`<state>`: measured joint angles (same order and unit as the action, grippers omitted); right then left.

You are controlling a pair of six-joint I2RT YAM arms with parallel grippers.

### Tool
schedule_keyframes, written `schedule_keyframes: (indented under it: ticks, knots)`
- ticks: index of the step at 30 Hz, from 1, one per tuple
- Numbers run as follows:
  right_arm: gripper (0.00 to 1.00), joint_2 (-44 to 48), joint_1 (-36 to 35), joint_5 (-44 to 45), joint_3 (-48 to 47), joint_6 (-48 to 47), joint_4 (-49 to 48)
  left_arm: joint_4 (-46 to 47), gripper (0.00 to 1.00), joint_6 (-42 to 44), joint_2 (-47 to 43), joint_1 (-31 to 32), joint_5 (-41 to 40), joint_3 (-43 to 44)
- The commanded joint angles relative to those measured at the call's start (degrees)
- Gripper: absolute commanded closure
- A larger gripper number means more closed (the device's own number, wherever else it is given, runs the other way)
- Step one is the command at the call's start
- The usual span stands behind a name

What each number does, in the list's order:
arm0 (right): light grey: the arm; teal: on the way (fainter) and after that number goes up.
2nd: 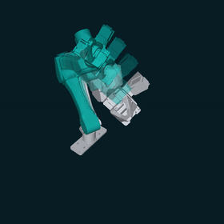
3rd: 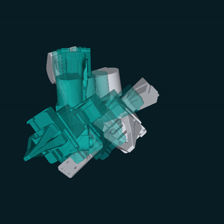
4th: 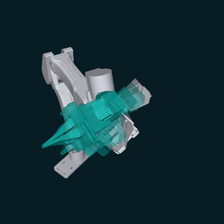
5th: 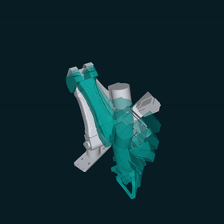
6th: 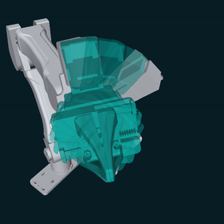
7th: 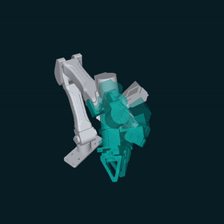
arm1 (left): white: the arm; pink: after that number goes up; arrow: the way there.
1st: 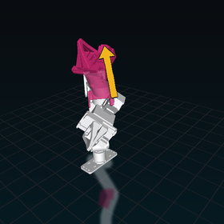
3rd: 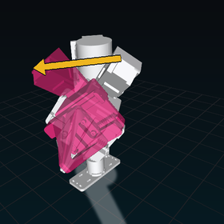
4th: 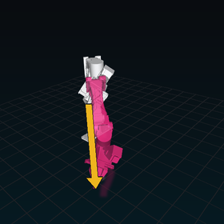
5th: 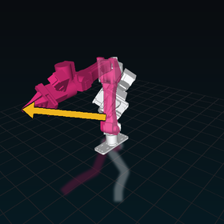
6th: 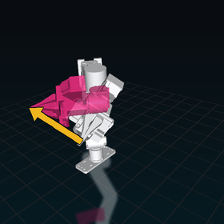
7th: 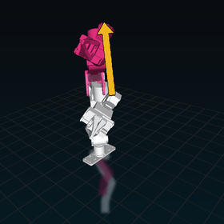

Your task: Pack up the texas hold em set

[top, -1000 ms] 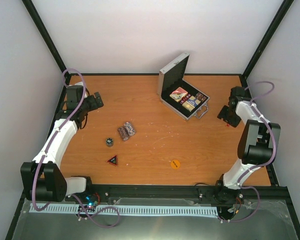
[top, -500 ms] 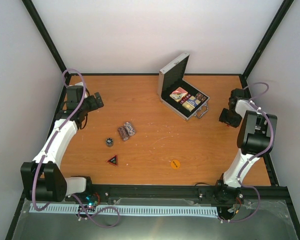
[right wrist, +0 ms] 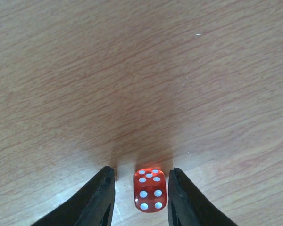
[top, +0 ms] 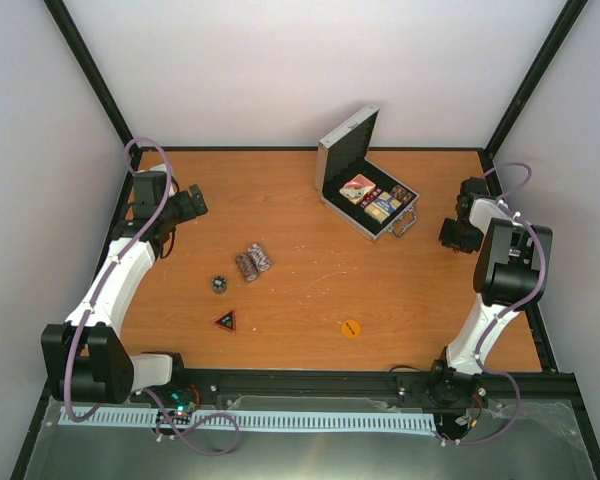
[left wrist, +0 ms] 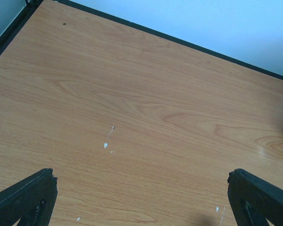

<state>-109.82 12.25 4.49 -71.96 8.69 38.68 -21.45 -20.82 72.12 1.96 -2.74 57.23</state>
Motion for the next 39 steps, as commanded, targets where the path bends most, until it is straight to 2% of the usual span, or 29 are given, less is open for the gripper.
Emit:
schedule_keyframes:
  ticks: [1,10,17,20,24,29,34,39]
  knots:
    - [0.68,-0.77,0.32,1.83,-0.37,-0.96,0.02,0.47,0.00,0.58,0.22,0.00,0.46,0.91]
    - [0.79,-0.09,0.33,1.48,1.15,-0.29,-0.36,0.61,0.00,0.87,0.44,0.01,0.72,0.95]
    - [0.97,1.06,0.24,1.47,1.97,-0.89,-0.60,0.71,0.00,0.87,0.35,-0.01,1.25,0.71]
    - [0.97,2.62,-0.64,0.38,2.13,-2.32,-0.71,0.69,0.00,0.65,0.22,-0.02,1.12,0.60]
    - [0.97,5.22,-5.37,-3.21,1.18,-5.20,-0.53,0.83,0.00,0.46,0.22,0.00,1.07,0.51]
    - [0.97,5.86,-15.75,-8.58,-2.09,-8.07,-1.43,1.56,0.00,0.80,0.58,-0.02,2.63,0.59]
    - [0.97,1.55,-23.21,-12.20,-9.81,-10.62,-1.47,2.04,0.00,1.38,-0.80,-0.02,3.28,-0.04]
    - [0.97,-6.06,-25.74,-14.84,-20.00,-15.64,1.13,2.37,0.00,1.65,-1.50,0.03,3.39,-0.43]
